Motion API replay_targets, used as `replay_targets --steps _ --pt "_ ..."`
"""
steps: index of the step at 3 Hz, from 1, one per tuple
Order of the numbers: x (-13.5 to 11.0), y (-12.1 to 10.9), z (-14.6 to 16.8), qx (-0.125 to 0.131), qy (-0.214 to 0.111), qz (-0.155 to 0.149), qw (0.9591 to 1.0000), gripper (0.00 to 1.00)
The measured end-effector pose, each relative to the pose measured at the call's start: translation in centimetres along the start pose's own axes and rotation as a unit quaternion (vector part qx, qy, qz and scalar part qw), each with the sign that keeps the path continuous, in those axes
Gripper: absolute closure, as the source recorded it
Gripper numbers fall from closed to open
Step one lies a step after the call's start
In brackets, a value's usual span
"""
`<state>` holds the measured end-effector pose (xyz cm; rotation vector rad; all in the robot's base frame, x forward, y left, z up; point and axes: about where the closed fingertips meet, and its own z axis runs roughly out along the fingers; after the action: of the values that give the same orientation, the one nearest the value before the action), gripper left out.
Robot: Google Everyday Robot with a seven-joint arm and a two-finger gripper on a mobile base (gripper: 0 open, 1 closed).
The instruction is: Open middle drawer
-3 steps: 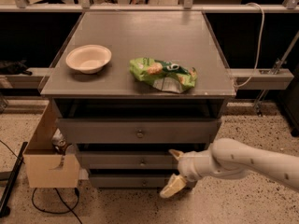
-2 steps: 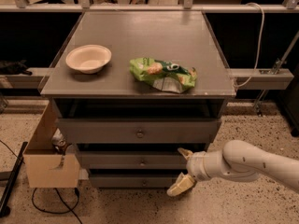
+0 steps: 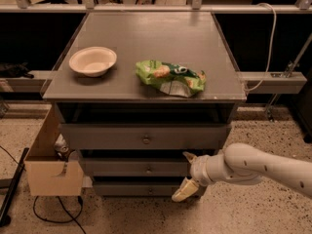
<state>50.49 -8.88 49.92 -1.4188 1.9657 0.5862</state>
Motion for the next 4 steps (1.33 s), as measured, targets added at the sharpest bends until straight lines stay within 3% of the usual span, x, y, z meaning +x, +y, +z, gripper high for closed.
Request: replay_targets --steps 1,2,3,4 --pt "0.9 -1.1 0.3 0.033 0.041 -0.025 0.9983 0.00" --pt "2.0 -1.2 -0.8 0.055 0.059 -0.027 0.9964 0.00" --pt "2.9 0.9 -2.7 0.059 0.071 -0.032 0.9952 0.00" --pt "2.9 0.9 -2.7 0.059 0.071 -0.032 0.9952 0.00"
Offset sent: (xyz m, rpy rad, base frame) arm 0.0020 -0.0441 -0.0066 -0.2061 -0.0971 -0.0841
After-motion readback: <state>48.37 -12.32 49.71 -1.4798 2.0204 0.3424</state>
